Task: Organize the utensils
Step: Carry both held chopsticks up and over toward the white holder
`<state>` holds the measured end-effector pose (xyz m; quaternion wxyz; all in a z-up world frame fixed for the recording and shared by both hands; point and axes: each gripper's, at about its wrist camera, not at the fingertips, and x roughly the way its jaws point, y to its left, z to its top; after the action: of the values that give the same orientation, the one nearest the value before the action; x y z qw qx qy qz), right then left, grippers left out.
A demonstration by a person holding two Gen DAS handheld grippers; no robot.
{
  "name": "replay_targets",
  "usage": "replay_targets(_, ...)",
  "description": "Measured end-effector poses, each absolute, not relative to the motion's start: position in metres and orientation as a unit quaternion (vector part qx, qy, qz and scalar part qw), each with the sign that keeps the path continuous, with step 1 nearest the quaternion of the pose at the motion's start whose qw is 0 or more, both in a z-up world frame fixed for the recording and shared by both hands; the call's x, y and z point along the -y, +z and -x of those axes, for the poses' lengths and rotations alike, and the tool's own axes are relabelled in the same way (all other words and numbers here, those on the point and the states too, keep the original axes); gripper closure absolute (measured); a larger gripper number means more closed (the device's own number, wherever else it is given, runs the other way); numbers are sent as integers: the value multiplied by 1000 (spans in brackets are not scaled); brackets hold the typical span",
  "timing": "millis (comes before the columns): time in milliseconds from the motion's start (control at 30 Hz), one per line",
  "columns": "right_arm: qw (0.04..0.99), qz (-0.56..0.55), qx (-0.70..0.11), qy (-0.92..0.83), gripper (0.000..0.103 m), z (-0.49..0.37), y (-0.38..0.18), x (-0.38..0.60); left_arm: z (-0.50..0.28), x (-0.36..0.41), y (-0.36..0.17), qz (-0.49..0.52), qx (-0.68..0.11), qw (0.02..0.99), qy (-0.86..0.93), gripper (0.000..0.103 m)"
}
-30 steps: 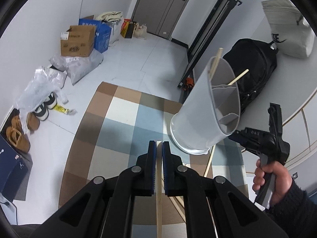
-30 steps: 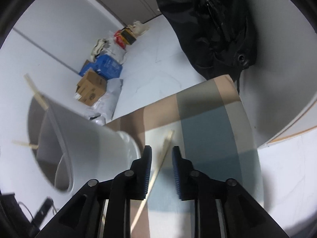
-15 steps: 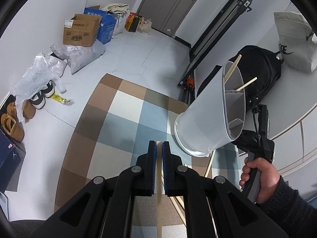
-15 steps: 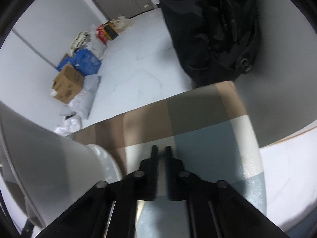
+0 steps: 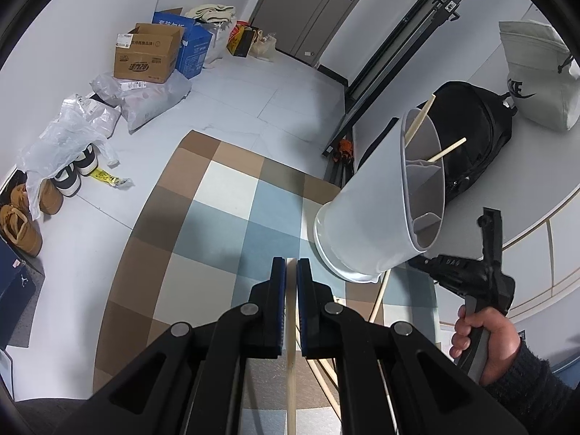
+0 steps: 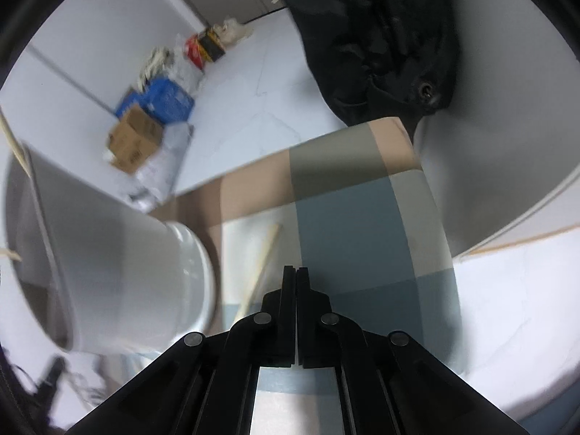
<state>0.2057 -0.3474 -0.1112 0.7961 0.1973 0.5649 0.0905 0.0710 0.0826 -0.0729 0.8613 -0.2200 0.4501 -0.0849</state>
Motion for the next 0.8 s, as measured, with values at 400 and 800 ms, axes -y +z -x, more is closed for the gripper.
replay_targets(400,812,-149,-561,65,60,-226,-112,313,-73,-90,-74,230,-447,861,-80,101)
replay_targets(800,842,-8,-538,32,95,-211,-113,292,-71,-93,-72,229,-441,864,-82,101)
